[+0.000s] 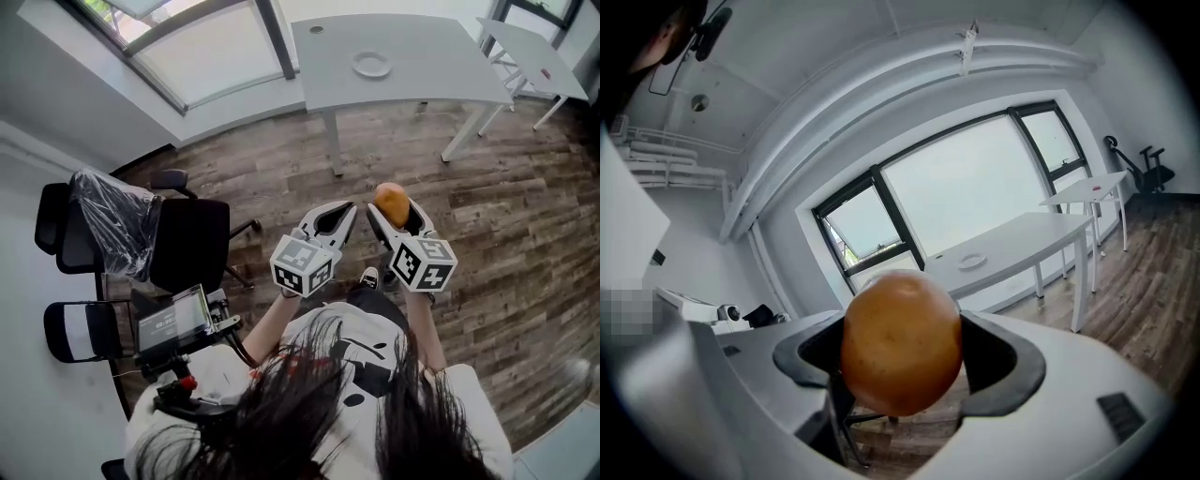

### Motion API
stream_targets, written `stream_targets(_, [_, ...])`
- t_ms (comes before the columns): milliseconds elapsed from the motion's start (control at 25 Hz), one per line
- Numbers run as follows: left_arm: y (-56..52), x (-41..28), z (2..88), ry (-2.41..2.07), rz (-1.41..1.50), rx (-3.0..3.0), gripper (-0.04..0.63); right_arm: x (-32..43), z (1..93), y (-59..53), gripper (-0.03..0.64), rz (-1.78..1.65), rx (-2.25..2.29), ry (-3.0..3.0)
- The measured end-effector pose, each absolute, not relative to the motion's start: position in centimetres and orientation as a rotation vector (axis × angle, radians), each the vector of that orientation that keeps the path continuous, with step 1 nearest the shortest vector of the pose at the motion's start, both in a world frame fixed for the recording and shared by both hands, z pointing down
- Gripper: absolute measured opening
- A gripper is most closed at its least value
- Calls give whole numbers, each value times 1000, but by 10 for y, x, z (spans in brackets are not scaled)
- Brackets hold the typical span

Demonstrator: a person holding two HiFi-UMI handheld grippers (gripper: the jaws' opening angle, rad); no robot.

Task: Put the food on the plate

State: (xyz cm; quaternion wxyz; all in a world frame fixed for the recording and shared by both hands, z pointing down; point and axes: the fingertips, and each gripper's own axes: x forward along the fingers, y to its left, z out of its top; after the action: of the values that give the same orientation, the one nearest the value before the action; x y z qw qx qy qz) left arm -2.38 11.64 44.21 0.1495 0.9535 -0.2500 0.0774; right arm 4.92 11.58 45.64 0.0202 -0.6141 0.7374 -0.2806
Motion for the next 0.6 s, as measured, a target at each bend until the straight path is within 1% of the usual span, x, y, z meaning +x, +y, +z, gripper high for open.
stream_targets(440, [83,-10,437,-839,164,2713,6,58,454,77,371,-863,-1815,2405])
stream_targets(600, [65,24,442,-854,179,2701,6,91,460,55,371,-888,-1793,2417])
